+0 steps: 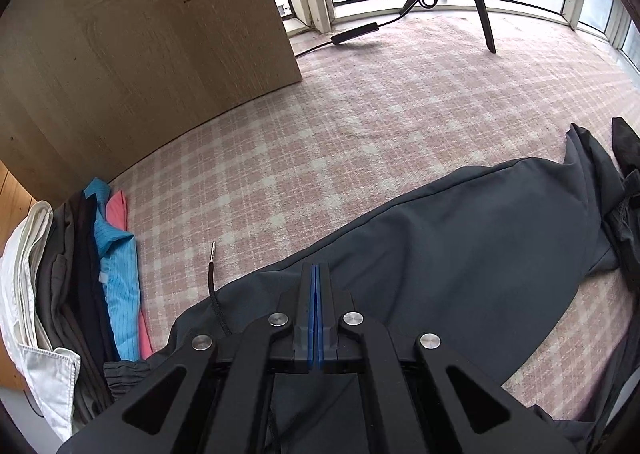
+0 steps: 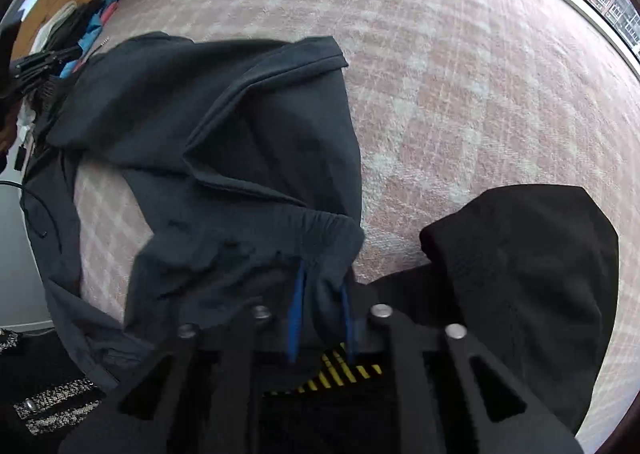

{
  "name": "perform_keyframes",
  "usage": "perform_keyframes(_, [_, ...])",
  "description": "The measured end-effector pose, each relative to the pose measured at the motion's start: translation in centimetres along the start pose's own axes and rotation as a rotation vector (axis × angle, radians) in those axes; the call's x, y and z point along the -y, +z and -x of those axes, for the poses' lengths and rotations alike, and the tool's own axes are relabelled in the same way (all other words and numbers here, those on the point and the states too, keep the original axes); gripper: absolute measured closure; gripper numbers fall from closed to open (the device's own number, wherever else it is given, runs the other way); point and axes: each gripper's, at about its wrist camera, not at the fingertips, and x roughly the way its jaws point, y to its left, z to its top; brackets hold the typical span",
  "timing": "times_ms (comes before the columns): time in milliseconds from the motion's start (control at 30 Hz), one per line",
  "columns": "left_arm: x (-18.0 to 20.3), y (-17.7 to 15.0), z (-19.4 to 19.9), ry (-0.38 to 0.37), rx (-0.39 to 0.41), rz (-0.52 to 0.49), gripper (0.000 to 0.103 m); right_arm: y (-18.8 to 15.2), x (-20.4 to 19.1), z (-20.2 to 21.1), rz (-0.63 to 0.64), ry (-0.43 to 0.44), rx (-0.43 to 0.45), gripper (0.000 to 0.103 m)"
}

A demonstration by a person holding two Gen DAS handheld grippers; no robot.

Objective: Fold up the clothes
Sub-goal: 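Grasp the trouser leg cuff with the right tool while the left tool holds the leg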

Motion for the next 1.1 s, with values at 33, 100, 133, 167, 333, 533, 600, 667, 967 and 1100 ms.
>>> perform_keyframes(33, [-0.1,0.1,0.0,-0.009,0.000,0.000,0.103,-0.4,0.4,1.8,-0.012,0.010,0.054,0.095])
perform_keyframes(100, [0.0,0.1,0.1,-0.004,0.004,-0.005,0.103,-1.5,1.6,5.9,-0.057,0.023,0.175,0.095])
perform_keyframes(133, [0.0,0.2,0.1,-0.010,0.003,-0.006,0.103,-2.3,2.6,8.1,-0.092,0.021,0.245,0.095])
perform_keyframes(167, [0.1,0.2,0.0,-0.016,0.002,-0.008,0.103,-3.4,3.6,10.4,-0.127,0.010,0.313,0.095])
perform_keyframes(333, [1.1,0.9,-0.7,-0.026,-0.012,-0.036,0.103,-9.0,11.0,15.5,-0.300,-0.290,0.418,0.087])
perform_keyframes(533, [2.5,1.9,-1.1,-0.047,-0.018,-0.071,0.101,-10.8,16.0,14.4,-0.510,-0.311,0.297,0.083])
perform_keyframes(600, [2.7,2.1,-1.1,-0.046,-0.018,-0.079,0.100,-9.1,14.3,13.5,-0.481,-0.218,0.310,0.066])
perform_keyframes(667, [2.8,2.2,-1.0,-0.048,-0.017,-0.084,0.100,-7.1,12.6,11.1,-0.501,-0.179,0.273,0.059])
perform_keyframes(967, [1.6,1.4,-0.6,-0.042,-0.015,-0.064,0.099,-3.4,15.5,6.7,-0.736,0.022,0.146,0.059])
perform_keyframes(1100, [0.5,1.2,-0.4,-0.056,-0.006,-0.041,0.099,-1.5,16.2,4.7,-0.730,-0.028,0.096,0.102])
